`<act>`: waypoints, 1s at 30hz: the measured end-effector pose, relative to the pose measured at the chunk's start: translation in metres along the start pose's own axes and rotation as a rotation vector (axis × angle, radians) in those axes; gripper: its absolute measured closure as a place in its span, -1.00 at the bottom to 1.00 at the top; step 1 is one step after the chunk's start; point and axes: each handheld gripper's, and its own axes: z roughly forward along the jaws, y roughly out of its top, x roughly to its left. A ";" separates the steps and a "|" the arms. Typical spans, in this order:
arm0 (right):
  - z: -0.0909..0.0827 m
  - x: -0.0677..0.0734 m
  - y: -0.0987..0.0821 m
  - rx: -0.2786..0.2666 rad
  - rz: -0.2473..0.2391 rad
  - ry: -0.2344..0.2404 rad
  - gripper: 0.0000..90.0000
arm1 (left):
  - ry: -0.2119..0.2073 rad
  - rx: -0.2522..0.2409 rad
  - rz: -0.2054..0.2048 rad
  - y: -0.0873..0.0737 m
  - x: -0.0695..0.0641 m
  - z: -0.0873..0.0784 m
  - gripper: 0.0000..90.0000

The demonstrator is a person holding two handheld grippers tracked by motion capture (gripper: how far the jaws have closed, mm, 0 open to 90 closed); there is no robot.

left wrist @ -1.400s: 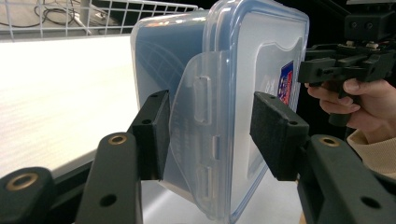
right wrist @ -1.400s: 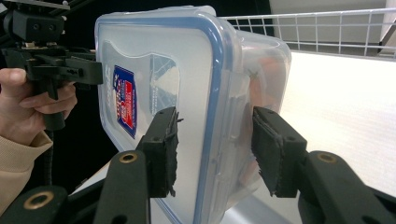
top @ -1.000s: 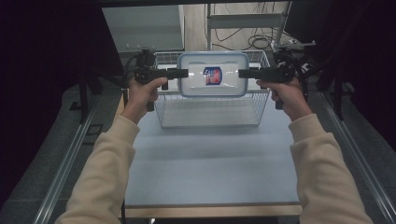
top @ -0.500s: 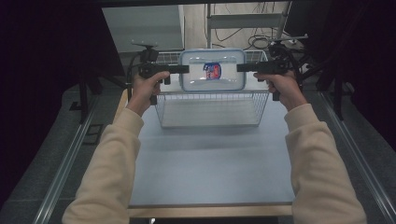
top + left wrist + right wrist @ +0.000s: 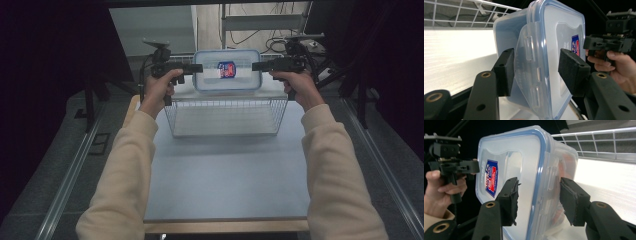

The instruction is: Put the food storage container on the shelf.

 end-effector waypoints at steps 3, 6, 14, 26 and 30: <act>0.002 -0.003 0.001 -0.001 0.036 -0.001 0.09 | -0.004 0.003 -0.021 0.002 0.003 0.002 0.07; 0.005 -0.005 0.003 0.009 0.065 -0.038 0.08 | -0.005 0.025 -0.077 0.003 0.013 0.010 0.02; 0.008 -0.004 0.001 -0.006 0.083 -0.108 0.13 | 0.030 -0.015 -0.091 0.004 0.019 0.017 -0.03; -0.022 0.012 -0.016 -0.081 -0.047 -0.099 -0.15 | 0.099 -0.083 0.042 -0.007 -0.009 -0.008 -0.23; -0.031 0.020 -0.029 -0.087 -0.103 -0.078 -0.23 | 0.117 -0.066 0.089 -0.020 -0.017 -0.020 -0.30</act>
